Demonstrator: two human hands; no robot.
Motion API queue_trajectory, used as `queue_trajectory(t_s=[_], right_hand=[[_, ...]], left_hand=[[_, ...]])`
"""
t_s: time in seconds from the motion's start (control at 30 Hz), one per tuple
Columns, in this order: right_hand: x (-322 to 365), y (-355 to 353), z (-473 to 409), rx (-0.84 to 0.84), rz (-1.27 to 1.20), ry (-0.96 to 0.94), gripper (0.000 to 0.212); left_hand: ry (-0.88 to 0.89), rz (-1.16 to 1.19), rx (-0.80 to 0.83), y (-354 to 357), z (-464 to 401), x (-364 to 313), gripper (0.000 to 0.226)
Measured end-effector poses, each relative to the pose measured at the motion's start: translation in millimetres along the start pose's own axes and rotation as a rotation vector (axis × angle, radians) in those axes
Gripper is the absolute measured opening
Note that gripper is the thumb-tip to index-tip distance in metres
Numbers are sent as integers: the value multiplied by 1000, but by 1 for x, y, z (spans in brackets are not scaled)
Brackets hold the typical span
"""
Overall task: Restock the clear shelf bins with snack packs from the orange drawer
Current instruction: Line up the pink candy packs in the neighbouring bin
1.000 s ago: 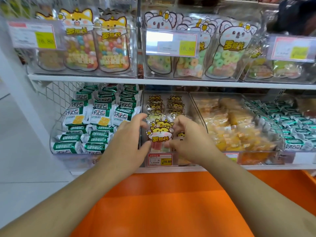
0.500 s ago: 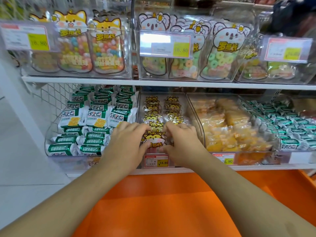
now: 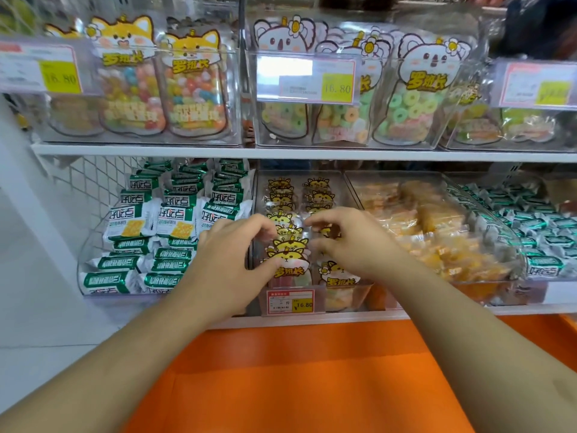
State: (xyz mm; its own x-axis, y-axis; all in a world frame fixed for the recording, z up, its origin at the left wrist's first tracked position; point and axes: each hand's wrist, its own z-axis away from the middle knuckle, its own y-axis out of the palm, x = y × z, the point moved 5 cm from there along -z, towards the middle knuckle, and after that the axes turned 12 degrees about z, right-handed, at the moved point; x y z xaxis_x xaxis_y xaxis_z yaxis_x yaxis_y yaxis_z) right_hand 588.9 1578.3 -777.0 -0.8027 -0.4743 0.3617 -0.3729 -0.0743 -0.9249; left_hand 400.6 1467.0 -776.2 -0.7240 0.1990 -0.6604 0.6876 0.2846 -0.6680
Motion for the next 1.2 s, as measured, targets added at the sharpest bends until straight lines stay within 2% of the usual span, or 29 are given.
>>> queue_trajectory(t_s=[0.1, 0.23, 0.47, 0.63, 0.87, 0.93, 1.2], right_hand=[[3, 1, -8, 7, 70, -4, 39], [5, 1, -12, -41, 21, -17, 18], [6, 11, -15, 38, -30, 13, 30], [8, 11, -13, -49, -113, 7, 40], [9, -7, -9, -127, -387, 14, 25], [10, -11, -13, -150, -380, 9, 20], [2, 3, -15, -7, -264, 1, 23]], left_hand=[[-6, -1, 13, 0, -1, 2, 15], [23, -66, 28, 3, -3, 0, 11], [77, -90, 24, 2, -2, 1, 16], [112, -91, 24, 1, -2, 0, 11], [209, -107, -6, -5, -12, -8, 10], [220, -128, 4, -2, -11, -9, 10], [264, -372, 71, 22, 0, -1, 9]])
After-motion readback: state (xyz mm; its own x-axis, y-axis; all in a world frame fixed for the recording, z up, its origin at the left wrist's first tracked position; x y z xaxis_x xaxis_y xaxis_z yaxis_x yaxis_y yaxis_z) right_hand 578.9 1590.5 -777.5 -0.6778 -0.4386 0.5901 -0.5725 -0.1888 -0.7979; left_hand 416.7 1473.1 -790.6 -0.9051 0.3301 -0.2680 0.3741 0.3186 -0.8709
